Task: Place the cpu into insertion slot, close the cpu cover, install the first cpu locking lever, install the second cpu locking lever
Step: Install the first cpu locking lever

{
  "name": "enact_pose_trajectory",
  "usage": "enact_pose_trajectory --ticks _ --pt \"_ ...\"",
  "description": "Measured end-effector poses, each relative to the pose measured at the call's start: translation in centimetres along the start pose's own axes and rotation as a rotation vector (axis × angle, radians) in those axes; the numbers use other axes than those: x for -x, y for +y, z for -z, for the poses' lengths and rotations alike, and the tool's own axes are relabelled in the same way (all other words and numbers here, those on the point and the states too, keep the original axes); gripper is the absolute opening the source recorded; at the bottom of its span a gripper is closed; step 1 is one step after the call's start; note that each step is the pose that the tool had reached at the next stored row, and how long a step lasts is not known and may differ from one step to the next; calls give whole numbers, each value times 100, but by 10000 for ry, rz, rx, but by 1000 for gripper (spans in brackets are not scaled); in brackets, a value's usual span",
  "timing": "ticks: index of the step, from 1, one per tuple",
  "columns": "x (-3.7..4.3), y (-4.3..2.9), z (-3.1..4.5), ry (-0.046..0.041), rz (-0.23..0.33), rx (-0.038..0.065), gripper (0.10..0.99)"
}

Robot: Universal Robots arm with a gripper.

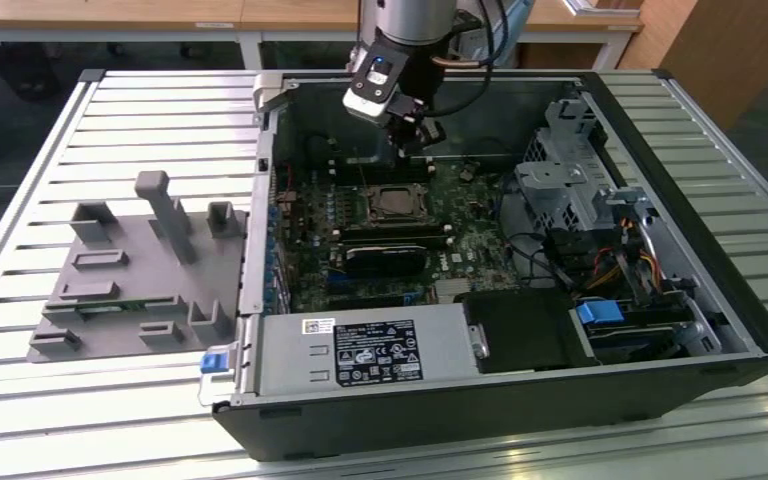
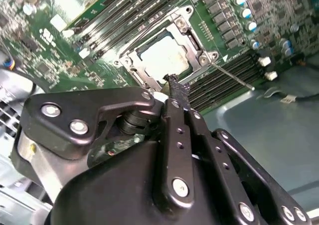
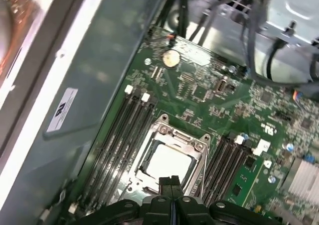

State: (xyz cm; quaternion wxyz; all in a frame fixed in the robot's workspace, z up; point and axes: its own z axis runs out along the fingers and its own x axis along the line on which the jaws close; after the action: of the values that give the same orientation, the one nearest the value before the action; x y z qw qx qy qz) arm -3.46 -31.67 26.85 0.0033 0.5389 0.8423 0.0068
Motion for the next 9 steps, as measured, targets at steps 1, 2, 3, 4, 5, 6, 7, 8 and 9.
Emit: enact_pose_trajectory --ticks 1,2,3,4,5,6,7,8,9 --pt "0 0 -1 3 184 0 106" --pt "0 0 -1 5 344 0 106" --pt "0 0 -2 8 509 0 106" --pt "0 0 -2 11 688 -1 106" --pt "0 0 -3 13 867 -1 106" --pt "0 0 -3 16 1046 -2 106" --pt "0 0 -4 19 1239 -1 106" --pt "0 0 -4 22 1417 -2 106" --pt "0 0 -4 25 1598 -2 106"
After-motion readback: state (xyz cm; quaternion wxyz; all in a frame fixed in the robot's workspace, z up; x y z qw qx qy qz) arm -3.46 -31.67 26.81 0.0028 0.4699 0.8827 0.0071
